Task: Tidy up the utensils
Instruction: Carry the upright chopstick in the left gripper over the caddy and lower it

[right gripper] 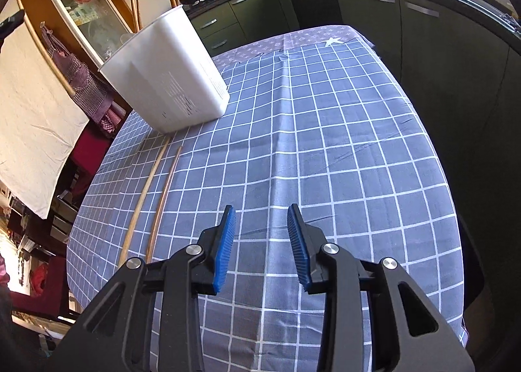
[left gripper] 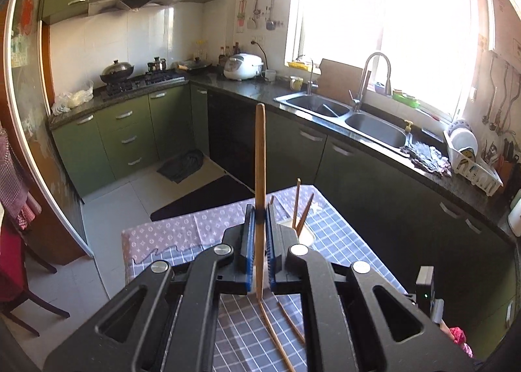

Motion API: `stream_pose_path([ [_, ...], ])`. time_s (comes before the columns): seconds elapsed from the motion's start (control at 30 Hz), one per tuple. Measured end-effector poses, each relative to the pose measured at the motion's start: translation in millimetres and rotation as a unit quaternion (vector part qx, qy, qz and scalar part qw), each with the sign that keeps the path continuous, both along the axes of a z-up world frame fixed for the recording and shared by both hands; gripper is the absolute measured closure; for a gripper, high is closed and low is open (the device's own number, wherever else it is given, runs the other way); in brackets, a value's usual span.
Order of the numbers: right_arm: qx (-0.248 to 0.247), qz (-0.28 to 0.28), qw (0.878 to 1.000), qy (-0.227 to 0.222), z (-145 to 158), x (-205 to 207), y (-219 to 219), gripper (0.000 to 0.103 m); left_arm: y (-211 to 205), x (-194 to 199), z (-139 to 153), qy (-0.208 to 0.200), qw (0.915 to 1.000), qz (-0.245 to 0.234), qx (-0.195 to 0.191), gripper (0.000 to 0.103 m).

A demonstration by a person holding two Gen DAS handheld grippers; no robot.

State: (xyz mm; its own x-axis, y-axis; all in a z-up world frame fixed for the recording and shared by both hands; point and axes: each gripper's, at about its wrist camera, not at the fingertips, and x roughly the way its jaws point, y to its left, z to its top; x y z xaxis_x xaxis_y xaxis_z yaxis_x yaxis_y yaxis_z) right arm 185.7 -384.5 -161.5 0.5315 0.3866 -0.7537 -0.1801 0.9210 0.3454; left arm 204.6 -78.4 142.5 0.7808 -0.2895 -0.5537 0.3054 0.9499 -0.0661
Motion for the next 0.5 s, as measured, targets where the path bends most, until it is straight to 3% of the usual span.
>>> stream_pose_path([
  [0.23,0.001,-0.004,1.000,-0.002,4,-2,-11,0.070,-22,41,-7,-0.023,0.9993,0.027,0.015,0.097],
  [0.5,0.000,-0.009,1.000,0.003,1,-1,-16,0.070,-28,75,-55,0.059,0.9974,0.032,0.027,0.096],
])
